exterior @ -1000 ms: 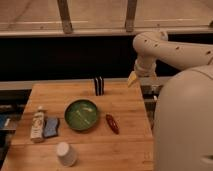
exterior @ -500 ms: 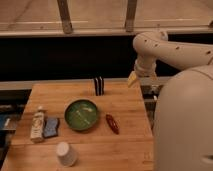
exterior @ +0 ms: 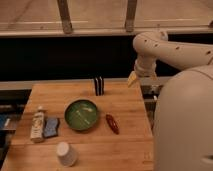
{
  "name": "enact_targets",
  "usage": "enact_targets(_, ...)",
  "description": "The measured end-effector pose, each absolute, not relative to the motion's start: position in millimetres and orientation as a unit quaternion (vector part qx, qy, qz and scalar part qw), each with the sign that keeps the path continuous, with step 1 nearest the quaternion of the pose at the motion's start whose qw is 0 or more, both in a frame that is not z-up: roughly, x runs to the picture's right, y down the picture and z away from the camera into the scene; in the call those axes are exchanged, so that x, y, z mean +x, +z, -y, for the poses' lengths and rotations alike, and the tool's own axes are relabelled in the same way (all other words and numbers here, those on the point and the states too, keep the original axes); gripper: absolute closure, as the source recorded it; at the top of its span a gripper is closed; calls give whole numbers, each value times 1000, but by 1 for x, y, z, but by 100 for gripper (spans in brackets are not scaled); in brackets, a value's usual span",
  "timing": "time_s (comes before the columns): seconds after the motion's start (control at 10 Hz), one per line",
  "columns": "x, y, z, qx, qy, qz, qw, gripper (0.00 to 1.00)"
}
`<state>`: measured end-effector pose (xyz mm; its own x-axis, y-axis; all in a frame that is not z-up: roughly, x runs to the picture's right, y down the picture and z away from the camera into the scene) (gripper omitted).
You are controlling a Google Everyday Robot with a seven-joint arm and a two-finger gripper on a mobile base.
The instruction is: Place the ceramic cup over the eraser
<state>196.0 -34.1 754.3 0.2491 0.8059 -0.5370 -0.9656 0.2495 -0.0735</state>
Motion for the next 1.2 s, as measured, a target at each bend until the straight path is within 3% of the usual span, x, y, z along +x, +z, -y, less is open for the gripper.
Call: enact_targets(1.2,171,755,43,-214,553,-191,782,20)
